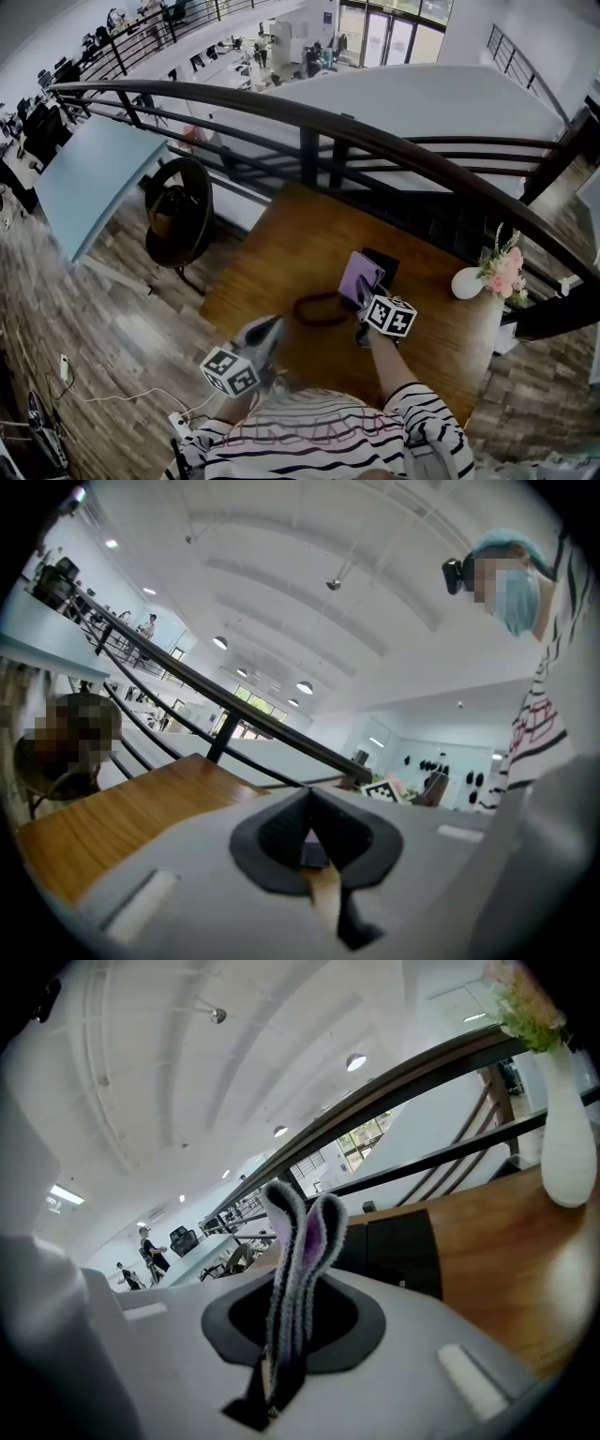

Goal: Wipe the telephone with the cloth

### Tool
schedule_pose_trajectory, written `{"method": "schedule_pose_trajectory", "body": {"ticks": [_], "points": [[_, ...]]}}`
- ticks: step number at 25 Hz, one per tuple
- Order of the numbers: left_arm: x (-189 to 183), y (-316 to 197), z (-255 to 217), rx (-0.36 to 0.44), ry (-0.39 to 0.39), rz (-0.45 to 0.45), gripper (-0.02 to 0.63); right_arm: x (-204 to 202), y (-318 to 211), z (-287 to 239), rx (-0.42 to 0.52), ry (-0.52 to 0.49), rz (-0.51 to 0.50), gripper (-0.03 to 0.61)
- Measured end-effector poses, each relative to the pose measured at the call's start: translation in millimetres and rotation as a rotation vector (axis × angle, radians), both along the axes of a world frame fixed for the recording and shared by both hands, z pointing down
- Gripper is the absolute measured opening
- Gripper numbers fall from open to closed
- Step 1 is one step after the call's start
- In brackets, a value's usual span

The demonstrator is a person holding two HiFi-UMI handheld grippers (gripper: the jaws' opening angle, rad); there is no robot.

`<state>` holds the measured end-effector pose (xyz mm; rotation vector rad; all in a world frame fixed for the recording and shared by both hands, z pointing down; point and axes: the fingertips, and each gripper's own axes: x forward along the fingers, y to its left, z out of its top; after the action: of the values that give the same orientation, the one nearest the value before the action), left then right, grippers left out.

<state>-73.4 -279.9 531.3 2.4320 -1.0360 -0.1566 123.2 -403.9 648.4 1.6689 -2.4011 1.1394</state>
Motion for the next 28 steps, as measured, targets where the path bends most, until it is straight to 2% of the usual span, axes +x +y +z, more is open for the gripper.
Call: {"method": "schedule_pose_trajectory", "body": {"ticks": [5, 10, 22, 28], "points": [[-11, 8, 1, -0.002, -0.011, -0.035, 0.0, -8, -7, 30, -0.05, 0.038, -0.014, 0.038], [-9, 11, 1, -0.008, -0.017, -0.027, 0.0, 21, -4, 49, -0.096, 0.094, 0.041, 0.038], [35, 0, 6, -0.006, 0.01, 0.122, 0.0, 107, 37, 58, -0.149, 0.15, 0.216, 0.038], [52, -4, 8, -0.006, 0.022, 0.174, 0.0, 130, 51, 60, -0.168, 0.155, 0.271, 0.038]]}}
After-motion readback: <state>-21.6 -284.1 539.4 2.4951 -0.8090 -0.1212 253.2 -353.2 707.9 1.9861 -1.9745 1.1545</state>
